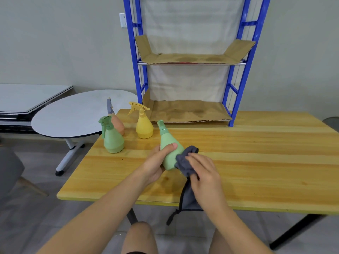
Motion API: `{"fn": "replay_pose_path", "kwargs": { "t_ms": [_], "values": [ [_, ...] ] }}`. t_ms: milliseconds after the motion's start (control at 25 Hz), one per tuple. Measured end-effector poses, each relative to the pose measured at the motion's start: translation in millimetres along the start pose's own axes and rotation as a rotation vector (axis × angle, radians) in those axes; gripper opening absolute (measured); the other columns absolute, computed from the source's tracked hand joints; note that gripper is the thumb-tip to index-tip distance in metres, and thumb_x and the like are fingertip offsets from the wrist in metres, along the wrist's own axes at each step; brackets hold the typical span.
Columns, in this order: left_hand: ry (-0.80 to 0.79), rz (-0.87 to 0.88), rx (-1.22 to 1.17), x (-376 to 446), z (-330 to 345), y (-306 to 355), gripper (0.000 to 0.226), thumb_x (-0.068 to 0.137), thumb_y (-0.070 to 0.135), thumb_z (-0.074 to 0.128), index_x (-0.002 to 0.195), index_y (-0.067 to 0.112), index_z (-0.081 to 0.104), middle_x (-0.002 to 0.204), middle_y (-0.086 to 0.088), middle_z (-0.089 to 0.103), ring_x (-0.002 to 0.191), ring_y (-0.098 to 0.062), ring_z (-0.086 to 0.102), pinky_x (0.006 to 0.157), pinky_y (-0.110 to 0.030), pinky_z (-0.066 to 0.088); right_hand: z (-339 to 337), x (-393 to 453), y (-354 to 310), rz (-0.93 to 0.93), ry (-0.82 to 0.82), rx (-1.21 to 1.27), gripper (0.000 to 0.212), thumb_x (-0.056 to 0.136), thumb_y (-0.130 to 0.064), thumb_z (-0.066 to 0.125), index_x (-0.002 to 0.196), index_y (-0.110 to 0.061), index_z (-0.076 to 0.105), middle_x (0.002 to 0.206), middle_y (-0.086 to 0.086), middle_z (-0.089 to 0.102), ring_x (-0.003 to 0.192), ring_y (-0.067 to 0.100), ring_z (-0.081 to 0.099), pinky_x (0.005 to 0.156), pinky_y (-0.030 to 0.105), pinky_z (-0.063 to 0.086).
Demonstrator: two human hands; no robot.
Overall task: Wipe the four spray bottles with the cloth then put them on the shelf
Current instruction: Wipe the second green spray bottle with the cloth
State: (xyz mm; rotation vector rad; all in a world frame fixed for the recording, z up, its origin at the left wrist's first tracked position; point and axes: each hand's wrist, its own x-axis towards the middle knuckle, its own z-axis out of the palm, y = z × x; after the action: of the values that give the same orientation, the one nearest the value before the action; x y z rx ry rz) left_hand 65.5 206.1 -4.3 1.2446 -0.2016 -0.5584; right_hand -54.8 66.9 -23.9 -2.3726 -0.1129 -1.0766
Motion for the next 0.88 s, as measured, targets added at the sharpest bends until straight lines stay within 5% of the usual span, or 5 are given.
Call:
{"fn": "replay_pose_path", "kwargs": {
  "t_ms": [240,400,640,760,880],
  "values": [
    [0.028,0.067,0.017,0,-1,-1,0.063,0.078,0.038,0.079,0.125,0.002,0.056,0.095,-0.011,0.072,0.086,-0.024,0.069,0.071,-0.036,0.056,2,1,-15,-0.102,-0.079,-0.013,0.046,0.076,0.010,0.056,0.119,-0.001,0.066,0.122,0.006,0.063,0.113,0.022,0.054,0.107,0.017,0.035],
    [-0.078,-0.026,-0.170,-6,-4,-3,0.044,0.092,0.022,0.057,0.133,0.006,0.053,0.119,-0.017,0.068,0.109,-0.031,0.064,0.099,-0.054,0.049,-6,19,3,0.141,-0.002,-0.021,0.049,0.070,0.017,0.060,0.116,0.000,0.067,0.114,0.010,0.066,0.106,0.028,0.060,0.103,0.006,0.028],
    [0.000,0.004,0.019,-1,-8,-5,0.068,0.071,0.036,0.084,0.125,0.003,0.059,0.099,-0.010,0.074,0.089,-0.023,0.069,0.076,-0.036,0.056,-1,6,-6,-0.165,-0.123,-0.016,0.039,0.082,0.005,0.054,0.118,-0.001,0.067,0.120,0.007,0.064,0.115,0.019,0.050,0.109,0.014,0.031],
    [0.033,0.005,-0.024,0,0,-7,0.058,0.077,0.035,0.083,0.123,0.006,0.060,0.100,-0.011,0.073,0.090,-0.023,0.069,0.078,-0.037,0.056,3,12,1,-0.006,-0.045,-0.016,0.053,0.070,0.020,0.065,0.119,-0.001,0.067,0.120,0.007,0.064,0.114,0.020,0.054,0.107,0.015,0.032],
    [-0.014,-0.029,-0.111,-2,-1,-2,0.037,0.095,0.030,0.065,0.120,0.004,0.063,0.104,-0.015,0.070,0.091,-0.025,0.068,0.080,-0.039,0.054,7,6,-9,-0.147,-0.072,-0.034,0.041,0.080,0.008,0.056,0.117,-0.003,0.067,0.121,0.006,0.063,0.115,0.021,0.052,0.109,0.017,0.033]
  ]
}}
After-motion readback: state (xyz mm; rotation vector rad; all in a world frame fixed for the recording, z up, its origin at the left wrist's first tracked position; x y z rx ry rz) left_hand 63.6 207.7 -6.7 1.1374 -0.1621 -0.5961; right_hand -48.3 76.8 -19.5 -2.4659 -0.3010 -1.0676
